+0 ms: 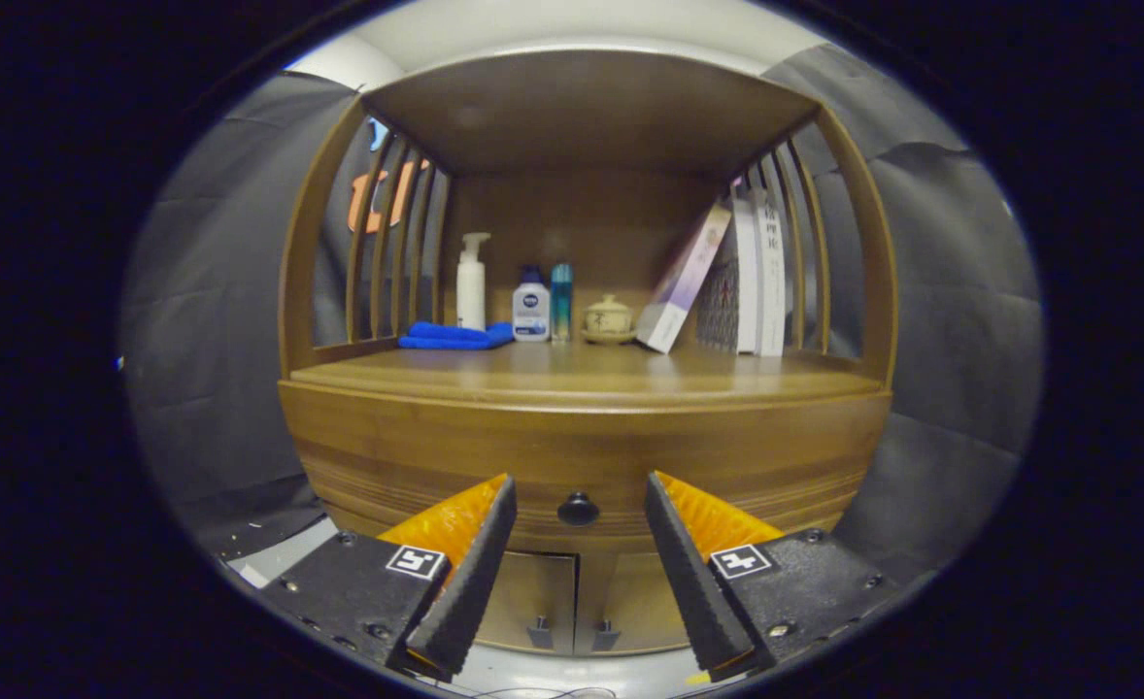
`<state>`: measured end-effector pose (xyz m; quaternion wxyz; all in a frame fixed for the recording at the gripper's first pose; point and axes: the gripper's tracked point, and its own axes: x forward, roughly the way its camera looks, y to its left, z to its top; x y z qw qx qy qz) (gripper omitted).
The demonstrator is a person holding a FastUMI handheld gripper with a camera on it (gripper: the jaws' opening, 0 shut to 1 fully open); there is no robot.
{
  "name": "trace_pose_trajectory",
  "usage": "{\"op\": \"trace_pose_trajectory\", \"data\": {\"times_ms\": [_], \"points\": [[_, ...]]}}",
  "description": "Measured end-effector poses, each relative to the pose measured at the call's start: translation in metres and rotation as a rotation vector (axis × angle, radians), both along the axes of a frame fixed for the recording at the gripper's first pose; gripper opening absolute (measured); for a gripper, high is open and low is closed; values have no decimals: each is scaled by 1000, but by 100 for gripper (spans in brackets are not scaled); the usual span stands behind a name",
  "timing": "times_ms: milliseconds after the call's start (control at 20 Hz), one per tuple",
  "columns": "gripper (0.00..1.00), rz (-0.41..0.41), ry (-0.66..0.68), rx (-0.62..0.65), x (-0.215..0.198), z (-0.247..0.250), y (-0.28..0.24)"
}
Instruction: Pull open the drawer, take out the items inside it, and place them on the countertop above the cabinet.
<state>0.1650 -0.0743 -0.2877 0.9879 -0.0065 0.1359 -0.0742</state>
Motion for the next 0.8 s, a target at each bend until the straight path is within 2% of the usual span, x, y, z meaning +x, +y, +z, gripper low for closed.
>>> {"op": "trace_pose_trajectory", "data": {"times_ms": [250, 450, 600, 800], "points": [[67, -21, 60, 35, 25, -35, -6], [52, -40, 48, 33, 28, -39, -7], [31, -48, 49, 36, 28, -39, -6], [26, -41, 62, 38, 27, -40, -5]]}}
